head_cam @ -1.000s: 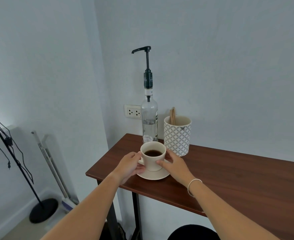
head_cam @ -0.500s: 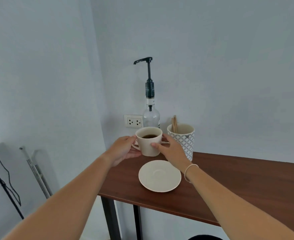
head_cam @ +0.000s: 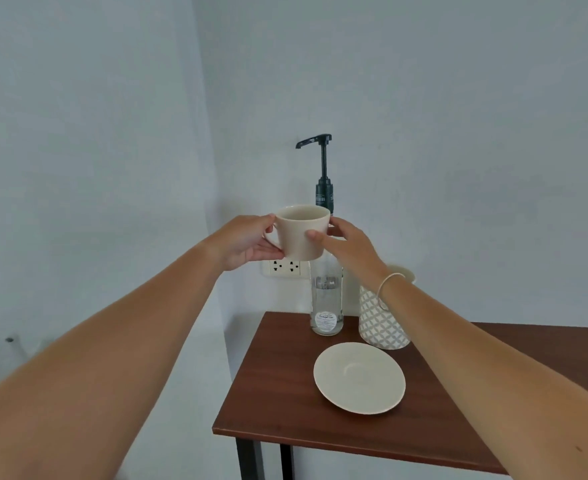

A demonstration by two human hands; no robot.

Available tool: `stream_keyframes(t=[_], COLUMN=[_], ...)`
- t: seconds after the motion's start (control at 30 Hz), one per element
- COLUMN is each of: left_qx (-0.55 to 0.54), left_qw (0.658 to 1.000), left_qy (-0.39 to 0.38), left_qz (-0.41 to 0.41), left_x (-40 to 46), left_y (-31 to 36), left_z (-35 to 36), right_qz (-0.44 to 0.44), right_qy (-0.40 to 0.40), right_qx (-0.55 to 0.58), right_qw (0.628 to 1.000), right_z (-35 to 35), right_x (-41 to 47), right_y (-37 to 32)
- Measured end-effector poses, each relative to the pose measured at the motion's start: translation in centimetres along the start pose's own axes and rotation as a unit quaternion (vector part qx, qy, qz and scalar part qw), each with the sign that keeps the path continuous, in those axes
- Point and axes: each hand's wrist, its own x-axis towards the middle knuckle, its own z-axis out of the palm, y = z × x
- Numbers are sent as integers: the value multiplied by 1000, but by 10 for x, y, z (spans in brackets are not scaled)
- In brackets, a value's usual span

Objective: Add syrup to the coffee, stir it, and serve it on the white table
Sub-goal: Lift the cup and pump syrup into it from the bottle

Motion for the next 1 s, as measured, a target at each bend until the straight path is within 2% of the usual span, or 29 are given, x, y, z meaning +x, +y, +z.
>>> stream_keyframes(t=[0.27,0.53,0.63,0.77,0.9,1.0], left_qx=[-16,-7,-2,1,7,10], left_qw=[999,998,997,997,997,997], left_qy=[17,54,64,67,69,69], left_qz=[27,42,45,43,41,43], left_x=[12,31,39,51,56,60], left_y=[32,53,59,62,65,68], left_z=[-6,-15,-16,-15,-13,-13], right_qz=[-20,-26,-18,32,102,110], right_qy=[-34,112,135,101,29,8], right_qx=[-27,-21,-16,-3,49,72], right_qw=[999,993,991,994,993,991], right_z=[-14,-36,-37,-31,-23,-20], right_x=[36,89,112,134,143,150], right_y=[-30,-63,-74,-83,-82,-77])
